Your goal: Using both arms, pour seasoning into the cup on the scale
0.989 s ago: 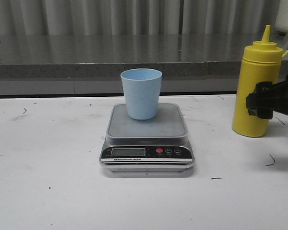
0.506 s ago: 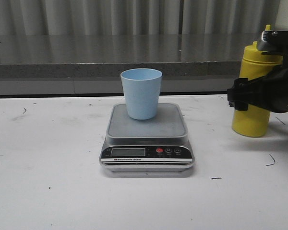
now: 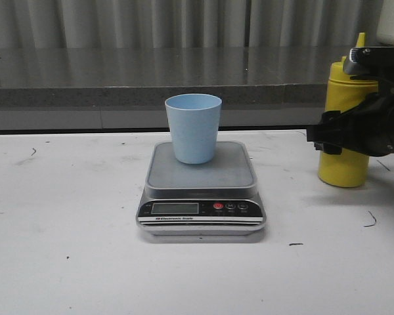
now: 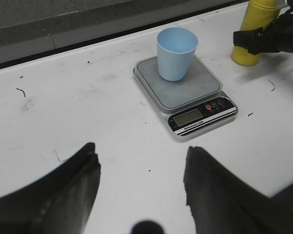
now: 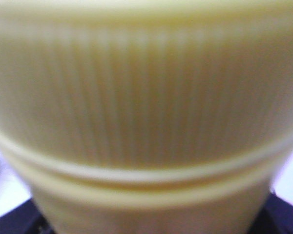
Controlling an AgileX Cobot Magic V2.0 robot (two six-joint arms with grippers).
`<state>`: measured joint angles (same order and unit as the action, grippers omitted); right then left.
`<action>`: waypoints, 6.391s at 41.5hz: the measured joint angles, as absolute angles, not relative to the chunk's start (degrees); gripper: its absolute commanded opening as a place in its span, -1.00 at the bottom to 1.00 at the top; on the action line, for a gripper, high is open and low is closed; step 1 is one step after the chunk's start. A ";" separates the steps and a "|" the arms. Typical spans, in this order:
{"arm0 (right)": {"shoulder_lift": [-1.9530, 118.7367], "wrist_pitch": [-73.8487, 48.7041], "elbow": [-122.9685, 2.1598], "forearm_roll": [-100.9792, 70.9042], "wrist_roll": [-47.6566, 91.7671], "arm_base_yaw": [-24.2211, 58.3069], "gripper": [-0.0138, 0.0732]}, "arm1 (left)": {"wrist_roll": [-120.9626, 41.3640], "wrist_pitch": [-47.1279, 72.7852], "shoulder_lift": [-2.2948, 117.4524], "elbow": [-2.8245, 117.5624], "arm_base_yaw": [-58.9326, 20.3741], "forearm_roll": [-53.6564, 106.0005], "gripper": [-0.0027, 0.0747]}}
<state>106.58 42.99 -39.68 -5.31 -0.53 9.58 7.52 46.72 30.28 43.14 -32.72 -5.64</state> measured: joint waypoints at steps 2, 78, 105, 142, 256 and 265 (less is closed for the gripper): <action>105.09 40.26 -39.68 -3.78 -0.53 9.58 0.03 | 7.52 46.72 30.28 43.14 -32.72 -5.64 0.07; 107.26 -48.88 -75.60 82.65 2.47 36.35 0.03 | 7.52 46.72 30.28 43.14 -32.72 -5.64 0.07; 99.95 -51.88 -75.64 70.78 -16.38 36.20 0.03 | 7.52 46.72 30.28 43.14 -32.72 -5.64 0.07; 78.56 -21.67 -51.77 18.15 -0.74 9.58 0.03 | 7.52 46.72 30.28 43.14 -32.72 -5.64 0.07; 96.07 39.47 -31.37 2.94 -0.82 5.04 0.82 | 7.52 46.72 30.28 43.14 -32.72 -5.64 0.07; 85.67 15.01 -29.91 4.60 -5.11 5.04 0.82 | 7.52 46.72 30.28 43.14 -32.72 -5.64 0.07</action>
